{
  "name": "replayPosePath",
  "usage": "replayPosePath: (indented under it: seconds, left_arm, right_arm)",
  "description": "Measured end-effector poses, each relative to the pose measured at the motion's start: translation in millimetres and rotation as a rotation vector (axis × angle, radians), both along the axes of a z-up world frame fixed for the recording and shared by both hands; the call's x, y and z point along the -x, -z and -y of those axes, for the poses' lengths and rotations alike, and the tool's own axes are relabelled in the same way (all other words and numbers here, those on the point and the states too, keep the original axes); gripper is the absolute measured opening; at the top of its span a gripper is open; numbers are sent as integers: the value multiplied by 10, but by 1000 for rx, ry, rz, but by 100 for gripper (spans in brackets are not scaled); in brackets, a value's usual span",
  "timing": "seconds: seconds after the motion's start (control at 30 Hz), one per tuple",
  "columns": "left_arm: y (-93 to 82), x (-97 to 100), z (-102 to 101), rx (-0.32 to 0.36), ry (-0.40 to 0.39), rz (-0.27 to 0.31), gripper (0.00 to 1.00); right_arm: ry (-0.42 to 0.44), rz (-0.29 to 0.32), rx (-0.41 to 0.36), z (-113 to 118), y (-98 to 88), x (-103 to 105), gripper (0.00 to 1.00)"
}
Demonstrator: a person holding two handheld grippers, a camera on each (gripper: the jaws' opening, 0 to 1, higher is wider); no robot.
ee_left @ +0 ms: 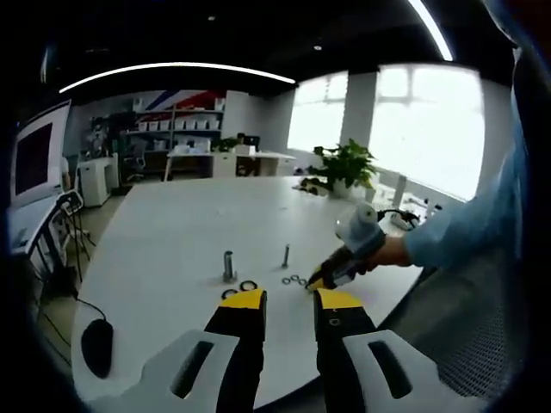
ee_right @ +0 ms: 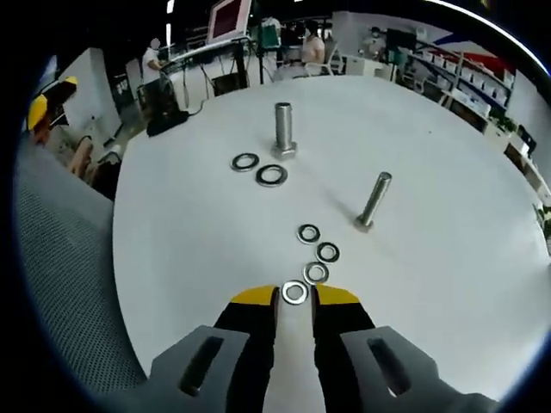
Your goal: Place the washer onto the threaded stud by aligning its center hole with the stud, sliding it down to the base, and recovering from edge contact or off-axis alignment until the washer reaches the visible bottom stop.
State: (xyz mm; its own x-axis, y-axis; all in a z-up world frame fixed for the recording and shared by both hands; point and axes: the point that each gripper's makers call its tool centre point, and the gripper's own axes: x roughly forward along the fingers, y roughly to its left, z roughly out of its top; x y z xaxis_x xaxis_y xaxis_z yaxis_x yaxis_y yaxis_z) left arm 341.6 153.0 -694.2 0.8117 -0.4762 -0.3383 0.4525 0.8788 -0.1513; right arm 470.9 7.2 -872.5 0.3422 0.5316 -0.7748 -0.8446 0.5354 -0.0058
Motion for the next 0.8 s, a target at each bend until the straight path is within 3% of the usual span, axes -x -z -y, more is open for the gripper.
replayPosePath:
  seconds: [0.57, 0.6, 0.8]
  left_arm:
    - [-12, -14, 21, -2, -4, 7, 20]
    - [-12, -14, 22, -2, -4, 7, 20]
    - [-12, -15, 26, -3, -5, 6, 20]
  right_arm:
    - [-1, 32, 29, 99, -31, -72, 14]
    - [-2, 31, 25, 102, -49, -75, 4]
    - [-26, 37, 51, 141, 16, -71, 3]
